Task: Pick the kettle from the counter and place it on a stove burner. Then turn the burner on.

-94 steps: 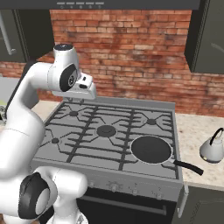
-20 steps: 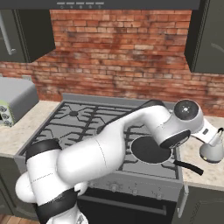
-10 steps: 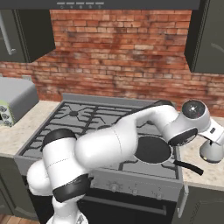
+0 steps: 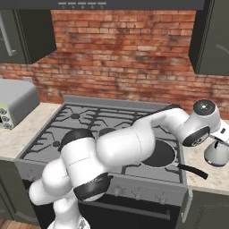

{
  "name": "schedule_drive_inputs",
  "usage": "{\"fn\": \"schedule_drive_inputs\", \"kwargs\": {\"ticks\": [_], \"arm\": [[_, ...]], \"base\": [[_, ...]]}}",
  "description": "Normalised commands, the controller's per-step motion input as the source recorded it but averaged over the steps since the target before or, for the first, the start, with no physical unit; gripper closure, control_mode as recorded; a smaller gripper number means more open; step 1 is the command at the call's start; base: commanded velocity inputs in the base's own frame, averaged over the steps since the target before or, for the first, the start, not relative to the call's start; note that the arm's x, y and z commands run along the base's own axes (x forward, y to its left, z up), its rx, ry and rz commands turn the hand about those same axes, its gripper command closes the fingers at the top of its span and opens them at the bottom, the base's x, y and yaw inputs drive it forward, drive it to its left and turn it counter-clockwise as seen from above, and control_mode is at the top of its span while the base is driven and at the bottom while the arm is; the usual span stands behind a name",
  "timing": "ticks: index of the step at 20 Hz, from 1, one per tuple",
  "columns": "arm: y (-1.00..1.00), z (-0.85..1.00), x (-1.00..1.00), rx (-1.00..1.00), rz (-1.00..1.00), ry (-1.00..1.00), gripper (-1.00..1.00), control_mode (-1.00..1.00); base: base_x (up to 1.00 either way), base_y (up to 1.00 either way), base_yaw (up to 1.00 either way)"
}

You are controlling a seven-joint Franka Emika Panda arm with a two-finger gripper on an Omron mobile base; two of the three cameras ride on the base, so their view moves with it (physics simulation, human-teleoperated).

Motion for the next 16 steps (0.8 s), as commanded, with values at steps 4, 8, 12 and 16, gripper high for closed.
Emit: {"fn": "schedule_drive_inputs", "kwargs": {"ticks": [4,8,12,16], "arm": [[-0.12,-0.37,0.19,0.00,0.00,0.07,-1.00,-1.00],[-0.15,-0.22,0.18,0.00,0.00,0.01,-1.00,-1.00],[-0.16,-0.17,0.11,-0.01,0.00,0.00,-1.00,-1.00],[-0.04,-0.08,0.00,0.00,0.00,0.03,-1.00,-1.00]], "base": [[0.00,0.00,0.00],[0.00,0.00,0.00],[0.00,0.00,0.00],[0.00,0.00,0.00]]}}
